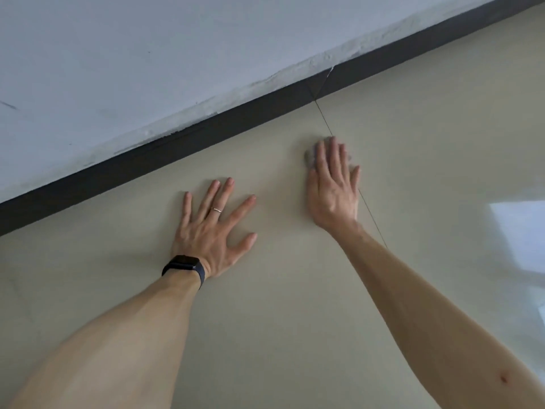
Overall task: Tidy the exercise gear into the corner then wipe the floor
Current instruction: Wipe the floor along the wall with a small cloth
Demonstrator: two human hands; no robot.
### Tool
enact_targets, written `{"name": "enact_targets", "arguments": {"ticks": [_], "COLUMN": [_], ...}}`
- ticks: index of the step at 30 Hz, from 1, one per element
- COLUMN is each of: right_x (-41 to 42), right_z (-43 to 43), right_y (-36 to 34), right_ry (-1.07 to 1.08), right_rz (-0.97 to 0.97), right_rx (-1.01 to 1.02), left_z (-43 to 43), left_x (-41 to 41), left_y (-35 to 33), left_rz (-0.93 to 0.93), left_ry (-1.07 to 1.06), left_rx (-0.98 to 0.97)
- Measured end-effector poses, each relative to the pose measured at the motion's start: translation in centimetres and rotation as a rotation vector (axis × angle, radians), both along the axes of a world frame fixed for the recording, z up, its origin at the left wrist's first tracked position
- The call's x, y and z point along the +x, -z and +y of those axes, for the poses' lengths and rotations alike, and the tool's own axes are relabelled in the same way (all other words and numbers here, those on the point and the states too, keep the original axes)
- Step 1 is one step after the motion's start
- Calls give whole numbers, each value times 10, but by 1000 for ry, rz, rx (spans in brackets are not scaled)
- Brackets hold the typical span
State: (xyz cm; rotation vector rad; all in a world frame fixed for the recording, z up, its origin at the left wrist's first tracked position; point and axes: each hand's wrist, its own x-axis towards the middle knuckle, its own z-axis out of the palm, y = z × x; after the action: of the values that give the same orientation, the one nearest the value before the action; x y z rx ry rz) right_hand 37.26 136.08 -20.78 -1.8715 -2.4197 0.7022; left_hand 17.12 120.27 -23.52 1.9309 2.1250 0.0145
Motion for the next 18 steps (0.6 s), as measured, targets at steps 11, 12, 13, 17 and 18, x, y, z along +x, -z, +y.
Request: {"name": "enact_targets", "arguments": {"ticks": [11, 12, 13, 17, 18], "right_x": [-59, -70, -76, -35, -14], "right_z": [86, 65, 40, -29, -18], "right_y": [2, 6, 9, 9, 10], "right_ry": [283, 108, -95, -776, -762], "right_rz": [-48, -50, -46, -1, -6], "right_rx": [-58, -20, 21, 64, 116], "left_z": [-4, -5, -5, -2, -2], "left_x": [-1, -1, -1, -2, -3], "left_y": [5, 5, 5, 2, 1], "left_rz": [21, 26, 32, 46, 48], "left_ry": [-14, -14, -17, -27, -29], "left_rx": [7, 6, 5, -3, 0]}}
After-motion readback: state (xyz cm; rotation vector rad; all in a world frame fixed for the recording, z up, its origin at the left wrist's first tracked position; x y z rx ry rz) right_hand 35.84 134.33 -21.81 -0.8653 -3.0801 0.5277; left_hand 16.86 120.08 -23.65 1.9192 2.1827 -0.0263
